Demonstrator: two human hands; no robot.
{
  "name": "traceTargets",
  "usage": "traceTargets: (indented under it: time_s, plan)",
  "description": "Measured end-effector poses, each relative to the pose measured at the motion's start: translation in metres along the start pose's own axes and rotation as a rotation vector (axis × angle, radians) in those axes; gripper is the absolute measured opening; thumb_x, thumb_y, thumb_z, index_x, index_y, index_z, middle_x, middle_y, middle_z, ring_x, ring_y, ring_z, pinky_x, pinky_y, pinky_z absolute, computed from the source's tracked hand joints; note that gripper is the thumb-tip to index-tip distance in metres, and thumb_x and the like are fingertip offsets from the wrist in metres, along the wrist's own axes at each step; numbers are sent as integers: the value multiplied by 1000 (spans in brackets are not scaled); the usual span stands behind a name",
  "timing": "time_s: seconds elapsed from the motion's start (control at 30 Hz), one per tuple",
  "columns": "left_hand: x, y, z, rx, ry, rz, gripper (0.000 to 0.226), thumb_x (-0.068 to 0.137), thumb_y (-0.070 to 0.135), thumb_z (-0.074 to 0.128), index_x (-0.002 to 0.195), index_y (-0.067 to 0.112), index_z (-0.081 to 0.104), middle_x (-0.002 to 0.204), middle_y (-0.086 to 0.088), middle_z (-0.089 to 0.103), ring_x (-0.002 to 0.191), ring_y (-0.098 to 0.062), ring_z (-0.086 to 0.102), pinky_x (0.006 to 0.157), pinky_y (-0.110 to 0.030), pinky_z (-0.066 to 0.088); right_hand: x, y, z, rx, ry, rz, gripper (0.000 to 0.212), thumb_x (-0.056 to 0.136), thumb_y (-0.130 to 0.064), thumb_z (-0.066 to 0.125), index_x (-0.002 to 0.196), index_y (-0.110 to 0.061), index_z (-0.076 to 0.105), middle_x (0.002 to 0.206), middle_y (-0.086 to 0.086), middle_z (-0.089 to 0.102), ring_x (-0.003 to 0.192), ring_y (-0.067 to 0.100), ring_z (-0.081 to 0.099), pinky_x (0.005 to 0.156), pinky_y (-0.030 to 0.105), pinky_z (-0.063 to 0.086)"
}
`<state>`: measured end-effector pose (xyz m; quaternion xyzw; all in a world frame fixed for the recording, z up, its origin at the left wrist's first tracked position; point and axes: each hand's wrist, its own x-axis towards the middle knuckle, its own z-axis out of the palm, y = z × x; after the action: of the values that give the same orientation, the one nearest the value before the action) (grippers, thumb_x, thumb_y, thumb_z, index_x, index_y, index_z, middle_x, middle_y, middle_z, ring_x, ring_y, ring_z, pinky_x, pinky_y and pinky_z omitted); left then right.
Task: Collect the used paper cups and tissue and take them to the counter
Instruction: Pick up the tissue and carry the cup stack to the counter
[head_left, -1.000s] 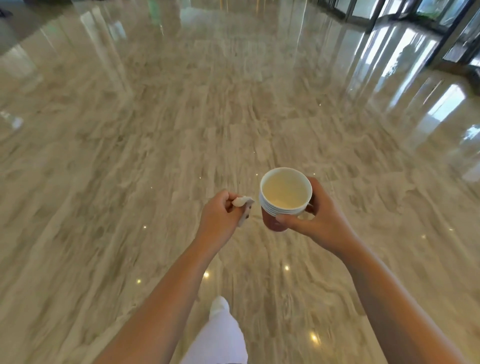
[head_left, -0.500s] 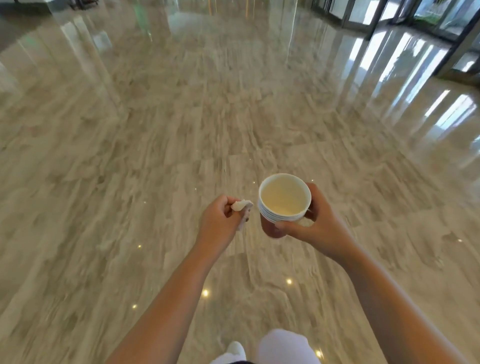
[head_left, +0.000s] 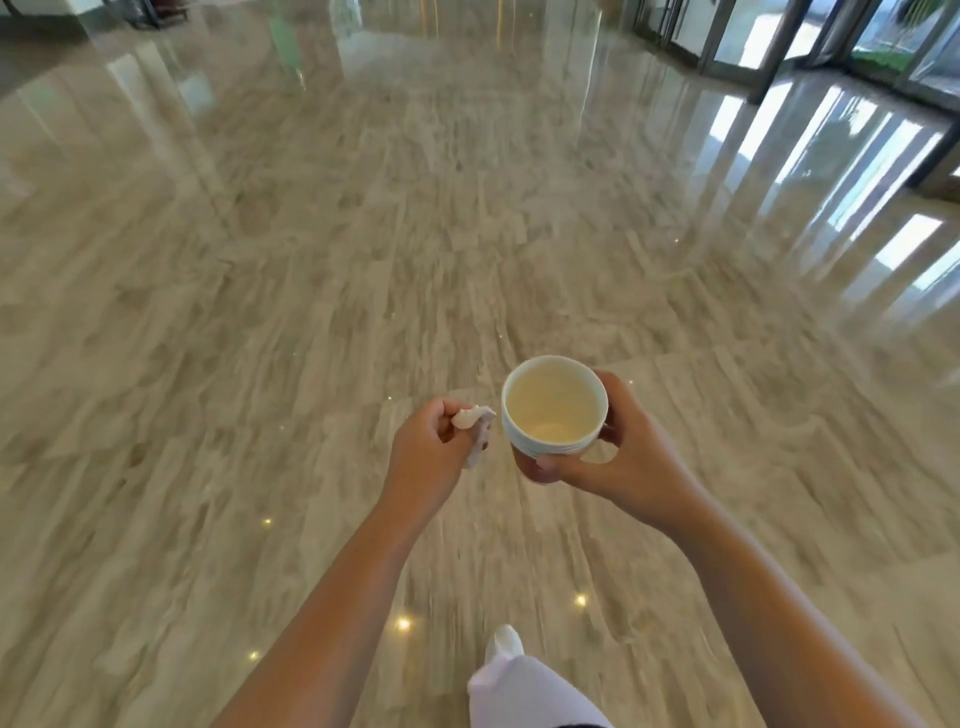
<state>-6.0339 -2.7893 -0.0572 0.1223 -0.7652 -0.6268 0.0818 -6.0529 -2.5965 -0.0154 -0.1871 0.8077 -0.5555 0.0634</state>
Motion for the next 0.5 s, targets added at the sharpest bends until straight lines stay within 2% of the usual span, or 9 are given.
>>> traceTargets:
  time_s: [0.07, 0.17, 0.33, 0.5]
  plan:
    - [51, 9, 8, 31, 3, 11, 7, 82, 27, 66, 78, 29, 60, 70, 8, 70, 65, 0, 63, 54, -10, 47, 54, 5, -13, 1, -16, 2, 65, 59, -41, 83, 112, -46, 46, 108, -27, 58, 105, -3, 57, 86, 20, 49]
    - [121, 19, 16, 84, 2, 19, 7, 83, 28, 65, 80, 25, 60, 72, 6, 70, 67, -7, 63, 55, -14, 47, 126, 13, -27, 8, -19, 9, 66, 60, -33, 84, 114, -39, 47, 108, -24, 59, 105, 0, 57, 89, 27, 48]
    - [247, 21, 26, 100, -4, 21, 7, 83, 28, 64, 82, 22, 60, 73, 8, 68, 62, -1, 58, 53, -11, 43, 244, 38, -38, 8, -24, 22, 64, 60, -34, 84, 112, -43, 47, 108, -29, 58, 105, -1, 57, 90, 27, 48]
    - [383, 14, 30, 69, -38, 21, 6, 84, 28, 64, 80, 30, 59, 71, 12, 68, 64, 3, 61, 54, -8, 46, 376, 64, -39, 11, 3, 20, 63, 59, -38, 83, 110, -46, 46, 108, -28, 58, 105, -2, 57, 89, 25, 48]
